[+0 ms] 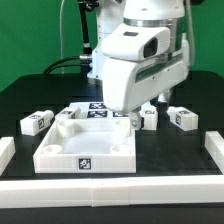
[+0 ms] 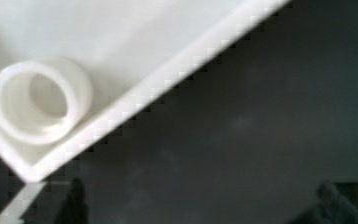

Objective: Assemble one leg

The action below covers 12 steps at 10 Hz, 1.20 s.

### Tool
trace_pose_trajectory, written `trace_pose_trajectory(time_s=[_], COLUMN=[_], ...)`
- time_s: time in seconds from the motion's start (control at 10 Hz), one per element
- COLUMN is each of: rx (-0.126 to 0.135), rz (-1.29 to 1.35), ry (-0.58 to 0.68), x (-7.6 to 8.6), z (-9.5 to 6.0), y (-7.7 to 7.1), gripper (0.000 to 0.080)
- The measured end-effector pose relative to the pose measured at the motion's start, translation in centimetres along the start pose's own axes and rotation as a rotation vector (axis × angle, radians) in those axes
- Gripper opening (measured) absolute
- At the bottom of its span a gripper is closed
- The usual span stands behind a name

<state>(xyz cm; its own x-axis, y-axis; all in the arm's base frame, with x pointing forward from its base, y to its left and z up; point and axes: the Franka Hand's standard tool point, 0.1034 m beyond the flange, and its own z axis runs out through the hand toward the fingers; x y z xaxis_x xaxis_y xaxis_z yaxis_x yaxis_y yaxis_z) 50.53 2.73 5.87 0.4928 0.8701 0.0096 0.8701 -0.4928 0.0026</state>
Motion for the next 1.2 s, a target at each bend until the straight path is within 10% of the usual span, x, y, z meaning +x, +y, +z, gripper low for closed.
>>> trace_pose_trajectory(time_s=[0.2, 0.7, 1.2], rx=[-0.013, 0.014, 0.046], rz=[-0.354, -0.314, -0.521], ry=[-0.006, -0.018, -0.008], x=[-3.9, -4.5, -9.4], z=[0.4, 0.8, 3.9], y=[-0.4, -0.6, -4.6], gripper=[0.065, 0.065, 0.065])
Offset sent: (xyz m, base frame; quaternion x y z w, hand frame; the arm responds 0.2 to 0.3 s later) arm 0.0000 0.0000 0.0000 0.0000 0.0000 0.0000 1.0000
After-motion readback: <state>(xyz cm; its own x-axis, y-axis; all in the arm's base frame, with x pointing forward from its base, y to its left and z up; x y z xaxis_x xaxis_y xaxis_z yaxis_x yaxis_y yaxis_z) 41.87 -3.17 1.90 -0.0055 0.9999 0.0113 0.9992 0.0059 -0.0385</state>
